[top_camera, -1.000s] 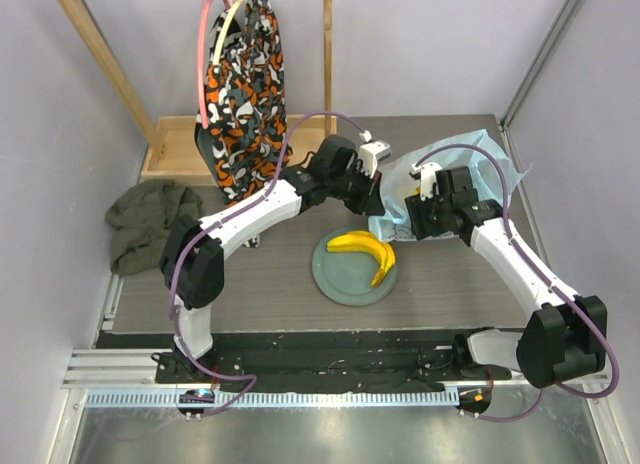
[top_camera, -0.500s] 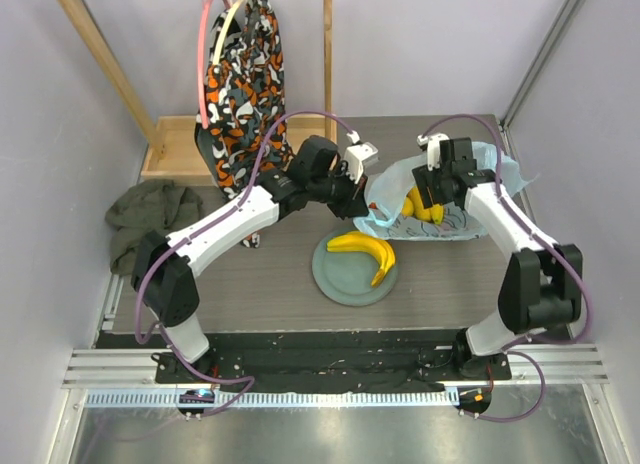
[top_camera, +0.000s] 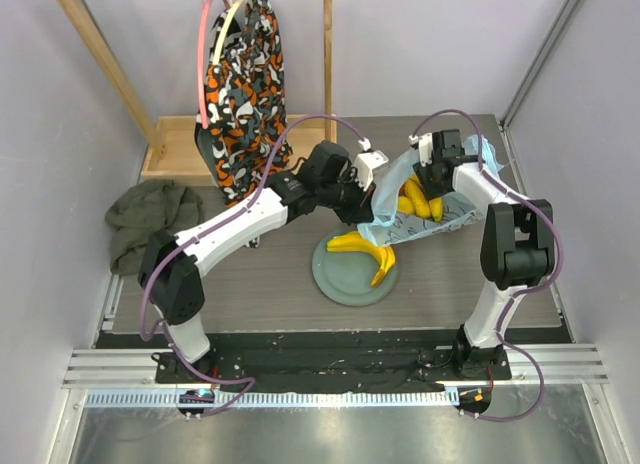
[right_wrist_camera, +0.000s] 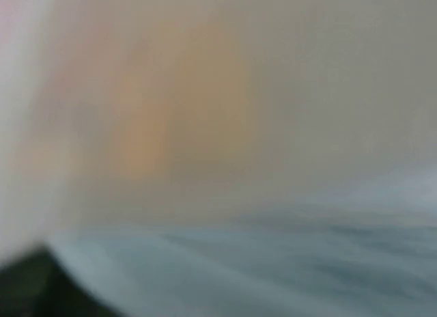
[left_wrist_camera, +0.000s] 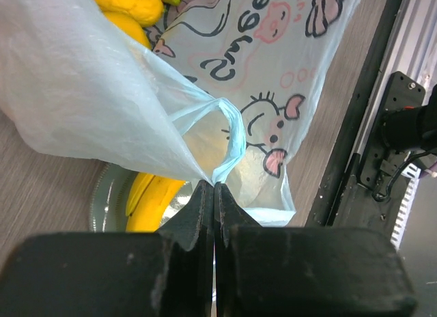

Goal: Take the fake fruits out of the plastic bag

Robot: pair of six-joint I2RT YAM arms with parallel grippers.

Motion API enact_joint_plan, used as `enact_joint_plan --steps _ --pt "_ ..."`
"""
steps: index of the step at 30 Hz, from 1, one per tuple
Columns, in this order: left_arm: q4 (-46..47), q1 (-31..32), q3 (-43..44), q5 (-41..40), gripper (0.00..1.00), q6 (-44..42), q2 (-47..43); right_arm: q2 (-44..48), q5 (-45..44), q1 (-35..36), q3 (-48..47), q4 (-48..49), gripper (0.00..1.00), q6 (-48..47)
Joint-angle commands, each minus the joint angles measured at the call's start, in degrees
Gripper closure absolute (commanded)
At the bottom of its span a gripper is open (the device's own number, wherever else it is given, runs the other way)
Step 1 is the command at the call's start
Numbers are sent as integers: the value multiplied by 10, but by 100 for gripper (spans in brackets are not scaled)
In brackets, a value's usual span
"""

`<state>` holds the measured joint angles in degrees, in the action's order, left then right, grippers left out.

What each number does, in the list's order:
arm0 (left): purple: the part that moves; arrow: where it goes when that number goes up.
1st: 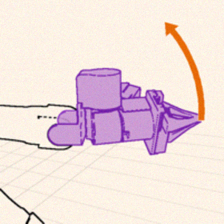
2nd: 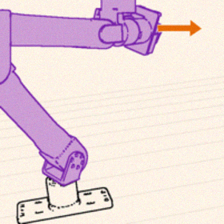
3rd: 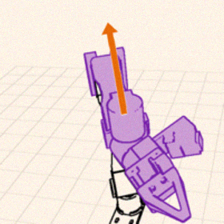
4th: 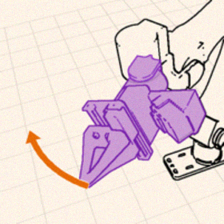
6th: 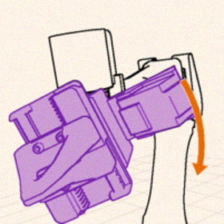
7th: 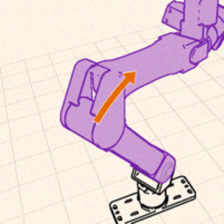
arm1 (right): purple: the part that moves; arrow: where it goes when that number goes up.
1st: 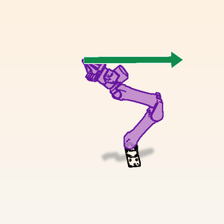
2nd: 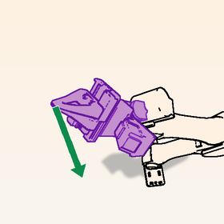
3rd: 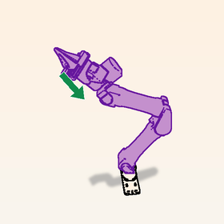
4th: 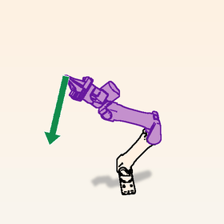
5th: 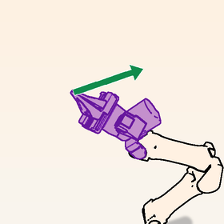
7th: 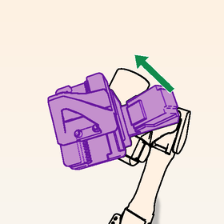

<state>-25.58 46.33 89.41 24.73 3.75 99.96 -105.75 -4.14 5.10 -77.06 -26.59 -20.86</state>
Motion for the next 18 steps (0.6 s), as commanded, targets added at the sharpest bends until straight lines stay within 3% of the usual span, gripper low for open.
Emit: enact_joint_plan --steps 1,2,3,11,13,14,17,18 --pt "-3 18 42 -22 100 -30 17 28 61 -7 -5 16 71 -42" --pt "-2 18 46 -23 100 -29 22 43 64 -9 4 15 79 -49" --pt "1 18 52 -25 100 -28 33 58 72 -10 10 15 81 -51" --pt "15 18 157 -72 100 -30 91 286 108 -14 47 -126 82 -69" --pt "10 15 182 -77 96 -34 92 318 120 -13 52 -171 83 -98" --pt "7 12 186 -81 74 -32 88 348 120 -12 59 -186 83 -107" --pt "4 10 180 -96 31 -30 45 387 123 -13 53 -247 83 -117" --pt "3 9 174 -94 27 -36 31 398 137 -13 46 -266 83 -127"
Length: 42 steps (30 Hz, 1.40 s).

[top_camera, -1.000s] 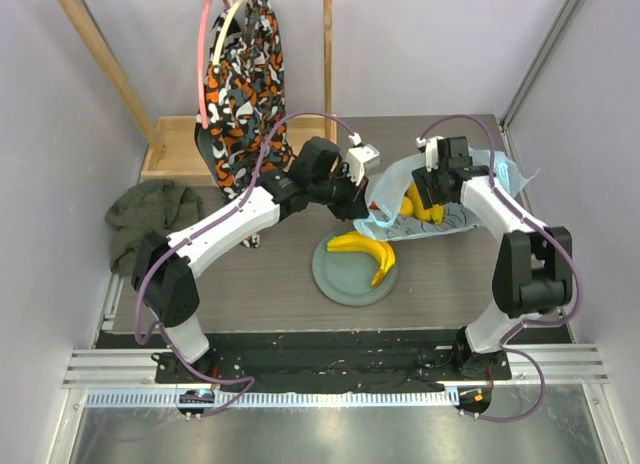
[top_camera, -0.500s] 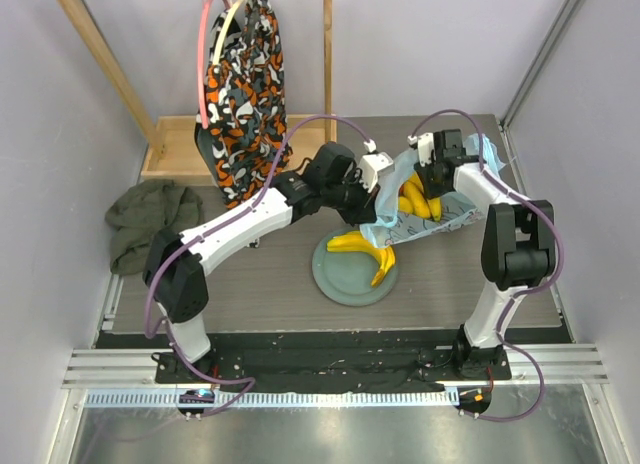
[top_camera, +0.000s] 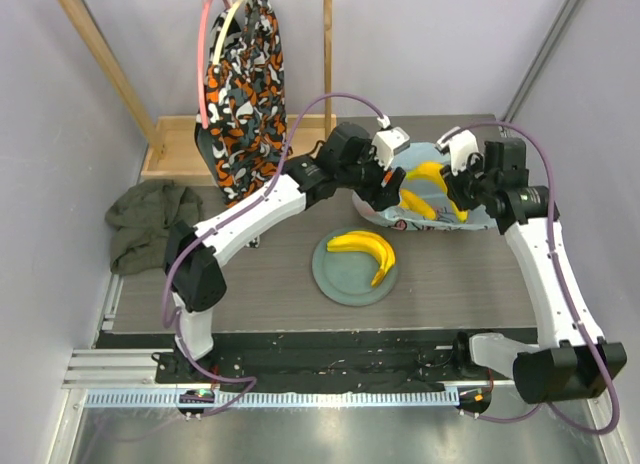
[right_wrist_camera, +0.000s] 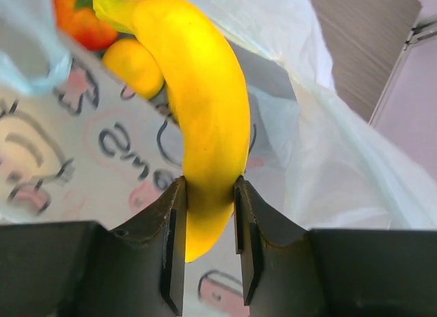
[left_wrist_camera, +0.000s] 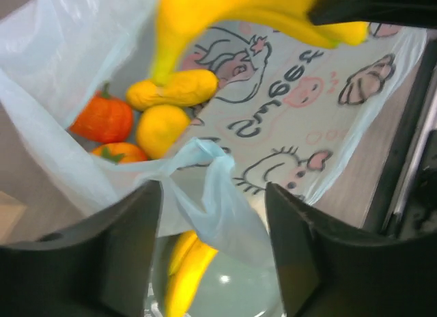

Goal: Take the fake fruits out of the plastic bag

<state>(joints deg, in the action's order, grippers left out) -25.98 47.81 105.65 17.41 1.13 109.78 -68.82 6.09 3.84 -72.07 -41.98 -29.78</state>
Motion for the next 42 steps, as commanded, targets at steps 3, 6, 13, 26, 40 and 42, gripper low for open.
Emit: enact_joint_plan --steps 3,6,13,26,40,42 --pt "-14 -11 -3 -16 19 -42 -120 70 57 -1 -30 -161 82 -63" --pt "-31 -24 -17 -27 16 -64 -176 88 118 -1 -118 -248 82 -88" --pt "-61 -67 -27 -54 13 -124 -272 87 317 3 -224 -332 84 -102" --pt "-49 -256 -92 30 13 -56 -389 -58 265 357 -209 -226 85 84" --pt "-43 -367 -170 90 13 0 -487 -202 101 378 -77 -45 88 244" --pt "-41 -376 -181 96 13 5 -495 -225 86 379 -82 -46 88 242"
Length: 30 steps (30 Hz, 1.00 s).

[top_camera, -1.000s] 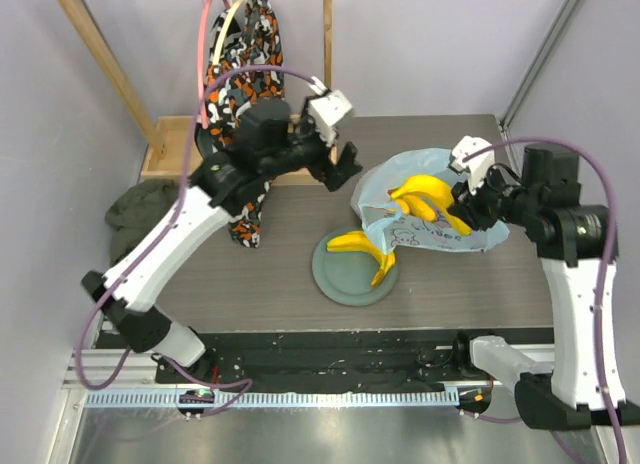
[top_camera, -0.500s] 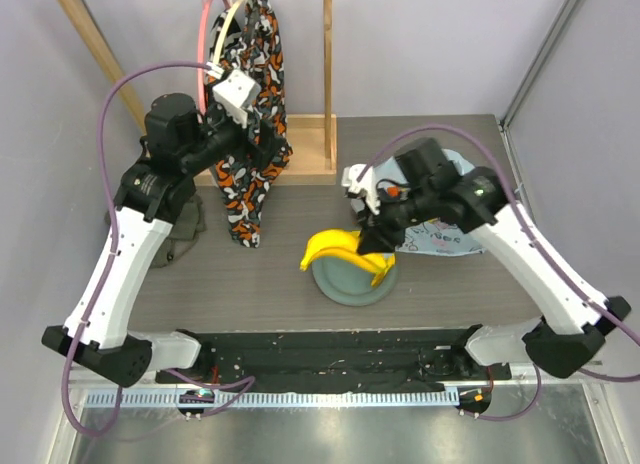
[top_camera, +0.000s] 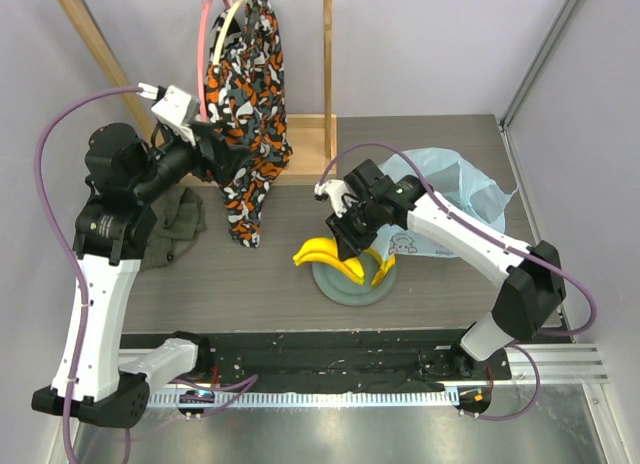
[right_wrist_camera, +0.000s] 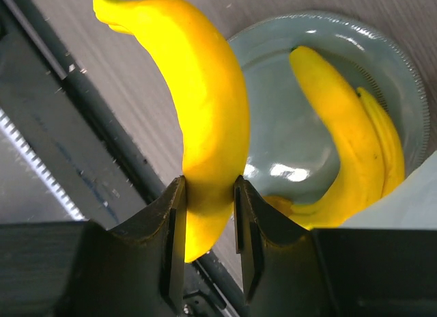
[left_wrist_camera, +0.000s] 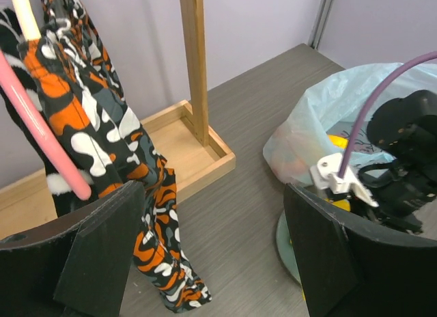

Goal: Take the fake fruits out of the plastic bag

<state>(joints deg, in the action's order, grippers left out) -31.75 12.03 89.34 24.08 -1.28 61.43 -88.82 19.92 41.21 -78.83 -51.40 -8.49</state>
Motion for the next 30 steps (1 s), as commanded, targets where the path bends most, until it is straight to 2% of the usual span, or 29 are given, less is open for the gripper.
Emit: enact_joint_plan --steps 1,12,23,30 --pt "17 -19 -21 30 13 30 -14 -29 -52 5 -15 46 88 29" --pt "31 -28 -40 44 13 44 -13 -12 -90 6 74 57 89 53" --pt "53 -29 -50 66 13 66 4 -2 -175 4 107 106 90 32" --pt "65 -28 -58 73 13 75 11 -6 -149 3 102 114 86 -18"
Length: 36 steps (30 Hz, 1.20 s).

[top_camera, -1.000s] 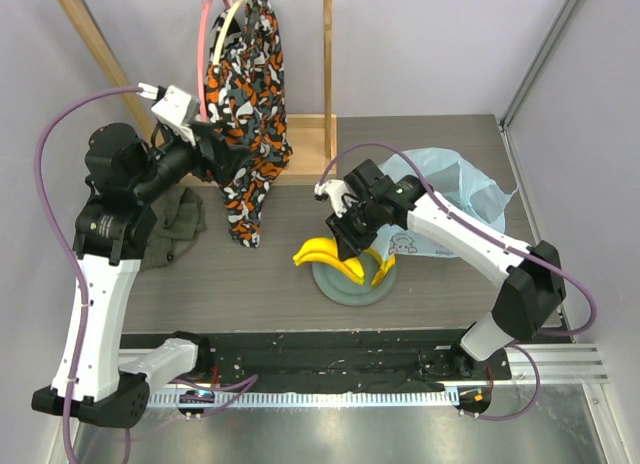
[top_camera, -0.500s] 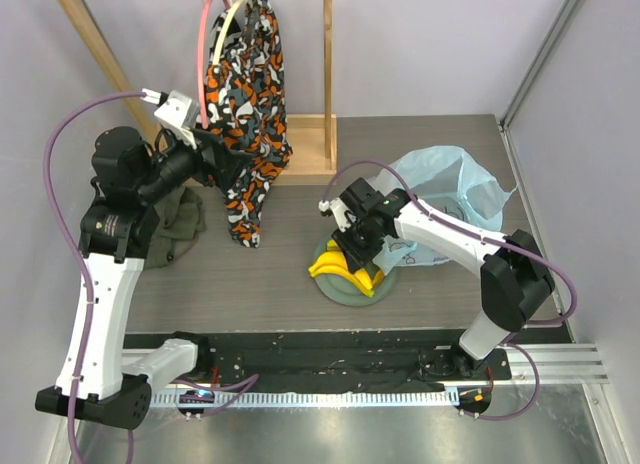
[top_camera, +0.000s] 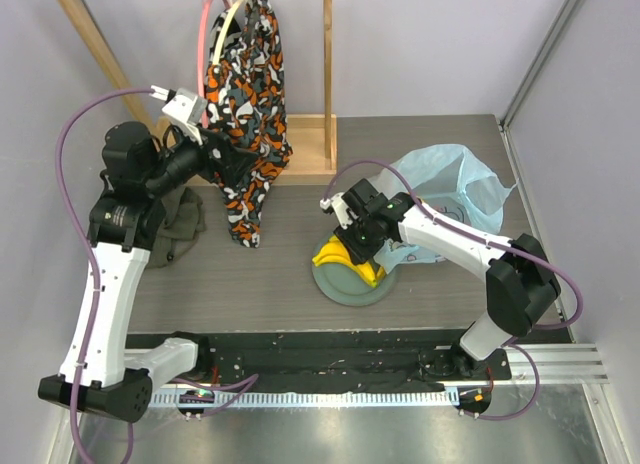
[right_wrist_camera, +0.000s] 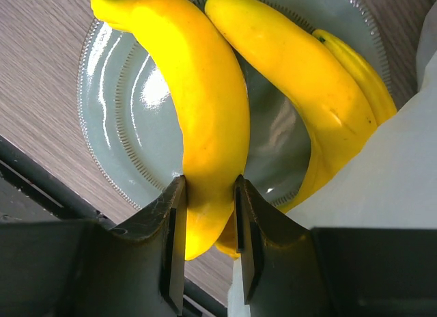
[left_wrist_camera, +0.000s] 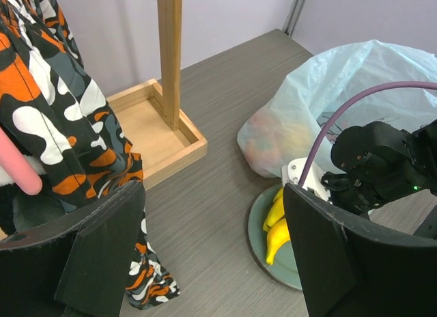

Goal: Take the fake fruits out of the plastic bag

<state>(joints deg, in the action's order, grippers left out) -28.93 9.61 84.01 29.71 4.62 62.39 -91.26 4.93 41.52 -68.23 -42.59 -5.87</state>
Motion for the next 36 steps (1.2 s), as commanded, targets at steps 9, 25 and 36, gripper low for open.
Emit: enact_joint_plan --steps 9,25,36 --pt "52 -4 -5 28 14 34 13 21 61 21 -23 14 86 -109" --pt "67 -4 -12 38 14 57 21 -18 -24 44 -43 -13 84 -399" --pt "69 -4 -9 39 13 63 28 -23 -28 44 -22 20 71 -448"
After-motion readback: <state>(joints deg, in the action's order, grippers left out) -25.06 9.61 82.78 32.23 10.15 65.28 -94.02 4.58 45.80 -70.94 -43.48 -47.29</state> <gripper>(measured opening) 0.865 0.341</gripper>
